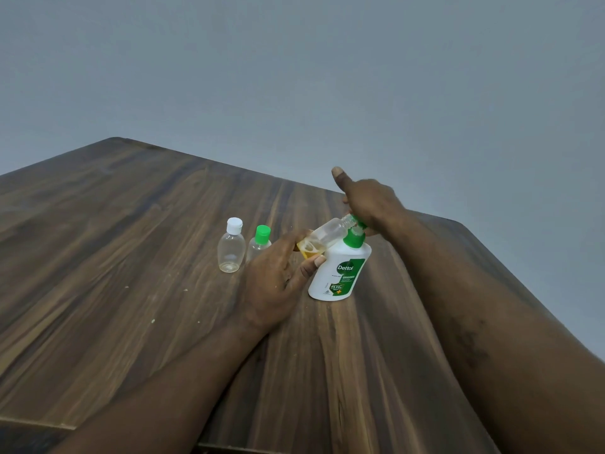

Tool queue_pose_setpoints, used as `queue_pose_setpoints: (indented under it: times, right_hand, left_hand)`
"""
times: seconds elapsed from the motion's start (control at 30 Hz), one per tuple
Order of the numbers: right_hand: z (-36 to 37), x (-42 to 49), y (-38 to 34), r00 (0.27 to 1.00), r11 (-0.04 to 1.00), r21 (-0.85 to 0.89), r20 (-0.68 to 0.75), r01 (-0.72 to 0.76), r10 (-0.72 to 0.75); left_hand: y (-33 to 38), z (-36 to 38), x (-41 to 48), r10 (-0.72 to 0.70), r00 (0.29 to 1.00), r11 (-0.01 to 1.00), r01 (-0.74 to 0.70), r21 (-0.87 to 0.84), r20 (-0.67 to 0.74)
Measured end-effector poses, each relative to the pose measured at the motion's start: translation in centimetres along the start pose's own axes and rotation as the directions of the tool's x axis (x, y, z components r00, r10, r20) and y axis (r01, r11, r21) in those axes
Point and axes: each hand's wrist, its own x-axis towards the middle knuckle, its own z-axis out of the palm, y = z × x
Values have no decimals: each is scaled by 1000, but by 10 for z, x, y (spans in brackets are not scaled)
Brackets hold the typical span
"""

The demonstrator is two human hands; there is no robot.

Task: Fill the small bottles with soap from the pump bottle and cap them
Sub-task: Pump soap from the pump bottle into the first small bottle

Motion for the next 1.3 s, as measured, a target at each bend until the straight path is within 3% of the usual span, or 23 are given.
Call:
queue_pose_setpoints:
  times: [0.2, 0.63, 0.87, 1.07, 1.3]
  right_hand:
    - [12, -5, 7, 998, 1000, -15, 56, -25, 26]
    - [-15, 5, -6, 998, 997, 78, -63, 15, -11]
    - [9, -2, 13, 994, 996, 70, 99, -49, 42]
    - [10, -2, 11, 997, 1000, 3, 76, -24, 23]
    - [-14, 4, -4, 999, 995, 90, -13, 42, -41]
  left_hand:
    - [-1, -1, -1, 3, 1000, 1000, -3, 27, 9]
    - [2, -1, -1, 12, 1000, 1000, -12, -1, -22]
    - [-2, 1, -1, 7, 1000, 1000, -7, 20, 5]
    - [-2, 0, -2, 9, 1000, 1000, -9, 24, 1]
    - [1, -1, -1, 25, 999, 999, -25, 22, -20]
